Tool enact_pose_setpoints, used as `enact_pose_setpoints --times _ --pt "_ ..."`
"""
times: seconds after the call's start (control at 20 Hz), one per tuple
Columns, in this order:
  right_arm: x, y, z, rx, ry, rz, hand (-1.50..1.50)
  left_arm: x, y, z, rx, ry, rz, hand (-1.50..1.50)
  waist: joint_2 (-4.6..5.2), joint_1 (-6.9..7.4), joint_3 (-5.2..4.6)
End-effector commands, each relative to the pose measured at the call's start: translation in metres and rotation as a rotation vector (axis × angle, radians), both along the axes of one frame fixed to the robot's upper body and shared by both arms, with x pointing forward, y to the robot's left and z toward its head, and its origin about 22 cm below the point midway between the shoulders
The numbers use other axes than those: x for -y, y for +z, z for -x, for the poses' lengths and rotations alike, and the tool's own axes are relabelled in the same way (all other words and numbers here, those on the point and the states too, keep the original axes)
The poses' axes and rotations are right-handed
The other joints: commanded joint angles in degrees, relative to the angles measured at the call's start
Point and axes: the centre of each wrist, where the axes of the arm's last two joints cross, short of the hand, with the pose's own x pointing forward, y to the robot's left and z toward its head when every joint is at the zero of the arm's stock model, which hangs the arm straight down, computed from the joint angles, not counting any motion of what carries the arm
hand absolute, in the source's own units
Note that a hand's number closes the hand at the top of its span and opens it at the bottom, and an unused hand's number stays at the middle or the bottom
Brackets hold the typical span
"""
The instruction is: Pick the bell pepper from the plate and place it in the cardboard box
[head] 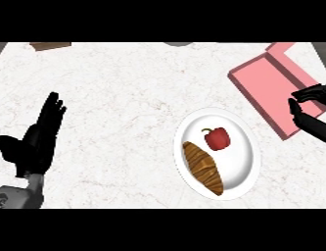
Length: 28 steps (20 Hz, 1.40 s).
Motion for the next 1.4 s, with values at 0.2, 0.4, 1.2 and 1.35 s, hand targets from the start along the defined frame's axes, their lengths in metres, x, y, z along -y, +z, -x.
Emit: enact_pose_setpoints --times 0.2,0.4,1.2,1.35 --pt "0.03 -0.017 -0.01 0.183 0.108 0.246 -1.5 0.01 0.024 -0.008 0.014 -0.036 0.129 0.0 -0.22 0.22 -0.2" --pt "0.044 0.032 -0.012 0.028 0.182 0.467 -1.5 0.012 0.037 -0.003 0.006 -0.021 0.121 0.0 -0.48 0.08 -0.31" --pt "-0.072 0.096 0.007 -0.326 0.485 0.575 -1.5 0.019 0.048 -0.016 -0.003 -0.024 0.133 0.0 -0.44 -0.59 -0.26" --pt "-0.078 0.078 0.008 -0.341 0.495 0.56 -1.5 0.023 0.046 0.002 0.014 -0.031 0.127 0.0 -0.41 -0.29 -0.24"
